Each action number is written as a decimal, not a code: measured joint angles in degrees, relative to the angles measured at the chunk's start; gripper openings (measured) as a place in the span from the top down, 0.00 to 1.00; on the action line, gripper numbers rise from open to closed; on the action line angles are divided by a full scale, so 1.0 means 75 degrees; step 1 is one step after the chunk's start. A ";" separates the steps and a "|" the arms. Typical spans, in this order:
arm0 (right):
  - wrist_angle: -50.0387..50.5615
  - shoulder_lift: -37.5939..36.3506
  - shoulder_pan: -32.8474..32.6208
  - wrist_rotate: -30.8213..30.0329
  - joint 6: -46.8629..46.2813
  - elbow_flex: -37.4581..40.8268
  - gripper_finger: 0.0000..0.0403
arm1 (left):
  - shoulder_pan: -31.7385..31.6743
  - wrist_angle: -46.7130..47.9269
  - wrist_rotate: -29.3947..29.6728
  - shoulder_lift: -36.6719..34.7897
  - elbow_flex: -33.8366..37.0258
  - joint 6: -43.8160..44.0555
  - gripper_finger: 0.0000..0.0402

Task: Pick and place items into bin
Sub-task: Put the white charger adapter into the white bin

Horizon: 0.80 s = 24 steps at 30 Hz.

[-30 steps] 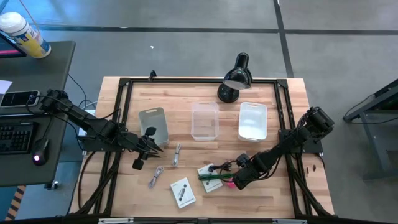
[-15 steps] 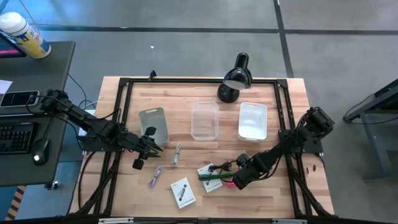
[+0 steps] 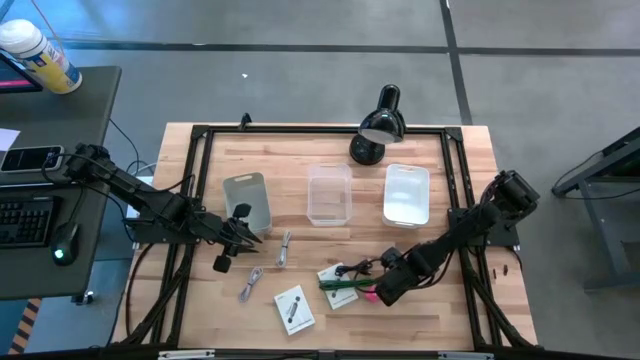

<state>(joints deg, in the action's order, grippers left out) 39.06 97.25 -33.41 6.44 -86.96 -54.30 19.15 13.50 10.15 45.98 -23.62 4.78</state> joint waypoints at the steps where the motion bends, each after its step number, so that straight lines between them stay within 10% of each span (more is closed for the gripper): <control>1: -0.0008 -0.0076 0.0000 -0.0033 0.0001 0.0000 0.53 | 0.0001 0.0000 0.0002 0.0000 0.0000 0.0000 0.72; 24: -0.1790 -0.2034 0.0890 -0.1871 0.2028 0.0000 0.53 | -0.0002 -0.0647 0.0621 0.0000 0.0006 -0.0003 0.72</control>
<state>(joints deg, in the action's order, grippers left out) 25.64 82.00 -26.73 -7.60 -71.75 -54.30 19.14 8.64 14.81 45.98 -23.57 4.75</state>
